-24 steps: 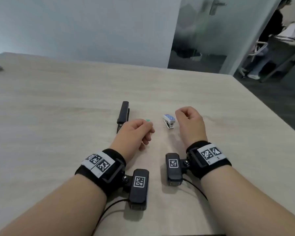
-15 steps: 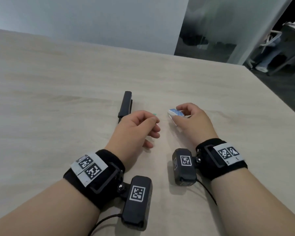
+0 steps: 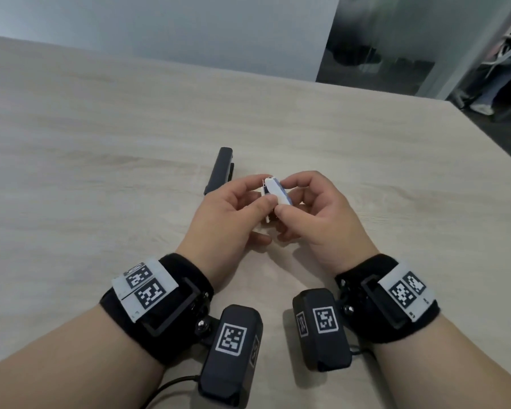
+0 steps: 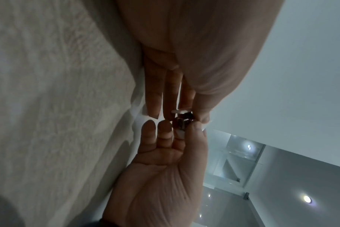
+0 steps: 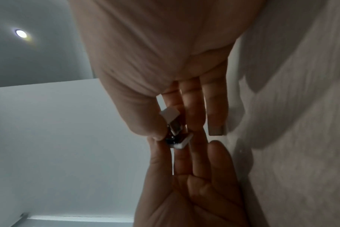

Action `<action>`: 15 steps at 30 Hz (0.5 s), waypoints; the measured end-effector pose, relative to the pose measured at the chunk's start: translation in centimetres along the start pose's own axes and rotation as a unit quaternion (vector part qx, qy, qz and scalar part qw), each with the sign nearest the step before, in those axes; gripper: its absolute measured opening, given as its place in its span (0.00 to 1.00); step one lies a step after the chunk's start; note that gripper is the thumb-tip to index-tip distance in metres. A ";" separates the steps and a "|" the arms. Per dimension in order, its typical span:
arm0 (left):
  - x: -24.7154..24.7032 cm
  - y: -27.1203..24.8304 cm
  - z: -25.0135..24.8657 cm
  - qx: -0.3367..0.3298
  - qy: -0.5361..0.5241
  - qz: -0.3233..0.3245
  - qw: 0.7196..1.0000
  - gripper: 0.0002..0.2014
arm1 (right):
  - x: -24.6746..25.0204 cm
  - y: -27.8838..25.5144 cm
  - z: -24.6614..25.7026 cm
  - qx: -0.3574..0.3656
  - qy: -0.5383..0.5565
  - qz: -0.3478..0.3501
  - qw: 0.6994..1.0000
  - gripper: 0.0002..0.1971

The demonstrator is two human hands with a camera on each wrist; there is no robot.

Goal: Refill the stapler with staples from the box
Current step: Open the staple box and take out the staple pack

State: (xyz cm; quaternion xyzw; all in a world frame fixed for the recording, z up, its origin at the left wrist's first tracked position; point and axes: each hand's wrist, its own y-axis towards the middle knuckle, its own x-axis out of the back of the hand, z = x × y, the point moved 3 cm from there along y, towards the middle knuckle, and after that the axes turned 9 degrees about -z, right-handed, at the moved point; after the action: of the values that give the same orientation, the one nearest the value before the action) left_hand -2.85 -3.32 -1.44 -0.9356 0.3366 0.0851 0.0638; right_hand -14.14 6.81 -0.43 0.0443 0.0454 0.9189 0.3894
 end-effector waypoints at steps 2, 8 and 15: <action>-0.2 -0.1 0.0 -0.001 0.016 0.008 1.000 0.13 | 0.3 0.1 0.0 0.015 -0.009 -0.015 1.000 0.11; -0.6 -0.2 0.5 0.026 0.030 0.029 0.999 0.13 | 1.8 0.4 0.6 0.057 -0.023 -0.110 0.992 0.06; -0.7 -0.6 0.3 0.062 0.039 0.063 0.995 0.12 | 2.4 1.2 0.2 0.046 0.016 -0.125 0.991 0.06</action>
State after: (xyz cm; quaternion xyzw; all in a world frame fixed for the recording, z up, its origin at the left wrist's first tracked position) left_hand -3.04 -2.41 -1.56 -0.9093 0.4019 0.0315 0.1032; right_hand -16.67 7.69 0.03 0.0416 0.0994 0.8607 0.4976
